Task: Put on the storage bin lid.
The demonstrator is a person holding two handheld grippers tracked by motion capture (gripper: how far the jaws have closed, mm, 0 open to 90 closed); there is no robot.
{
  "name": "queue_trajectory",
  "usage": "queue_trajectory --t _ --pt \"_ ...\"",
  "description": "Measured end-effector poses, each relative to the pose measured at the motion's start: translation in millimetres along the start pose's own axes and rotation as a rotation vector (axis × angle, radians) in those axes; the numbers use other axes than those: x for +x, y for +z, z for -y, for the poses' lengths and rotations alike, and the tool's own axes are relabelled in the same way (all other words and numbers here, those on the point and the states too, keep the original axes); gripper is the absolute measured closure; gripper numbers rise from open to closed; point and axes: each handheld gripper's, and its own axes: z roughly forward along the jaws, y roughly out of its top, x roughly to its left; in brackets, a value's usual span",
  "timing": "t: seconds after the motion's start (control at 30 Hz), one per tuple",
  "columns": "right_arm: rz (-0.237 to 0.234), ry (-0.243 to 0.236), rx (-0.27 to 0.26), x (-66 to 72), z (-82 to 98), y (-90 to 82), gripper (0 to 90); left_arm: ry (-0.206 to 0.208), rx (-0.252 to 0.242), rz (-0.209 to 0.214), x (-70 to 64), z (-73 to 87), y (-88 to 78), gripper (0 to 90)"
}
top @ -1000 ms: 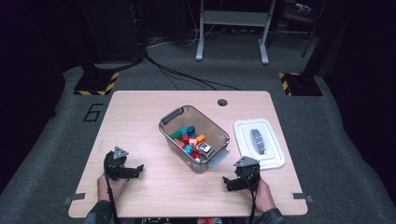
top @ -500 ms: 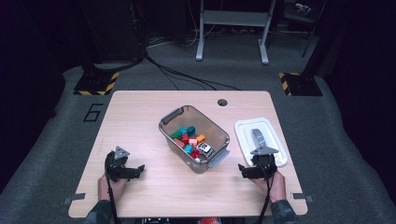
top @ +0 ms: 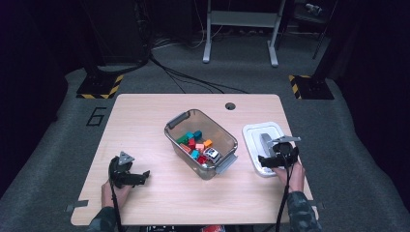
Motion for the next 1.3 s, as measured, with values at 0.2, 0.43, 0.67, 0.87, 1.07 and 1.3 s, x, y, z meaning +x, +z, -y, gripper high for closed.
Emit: queue_trajectory --t 0.2,0.43,0.67,0.87,1.07,1.3 --pt "0.043 -0.006 0.014 -3.8 -15.9 14.1 13.3 0.0 0.0 0.0 0.0 0.0 0.0 2.0" --pt "0.069 -0.011 0.039 -7.2 -31.1 30.3 31.8 0.0 0.0 0.003 -0.1 0.0 0.1 2.1" --pt "0.12 0.011 0.091 -11.3 -34.4 45.5 64.4 0.0 0.008 0.005 0.0 -0.3 -0.4 2.1" --pt "0.097 0.008 0.063 -12.8 -34.6 43.0 66.7 0.0 0.005 0.004 -0.1 -0.2 -0.2 2.1" --pt "0.058 0.008 0.047 -11.3 -40.5 32.2 66.8 0.0 0.008 0.005 0.1 -0.4 -0.4 2.1" --pt "0.029 -0.01 0.035 -9.8 -49.6 14.8 66.8 0.0 0.009 0.005 0.1 -0.4 -0.3 2.1"
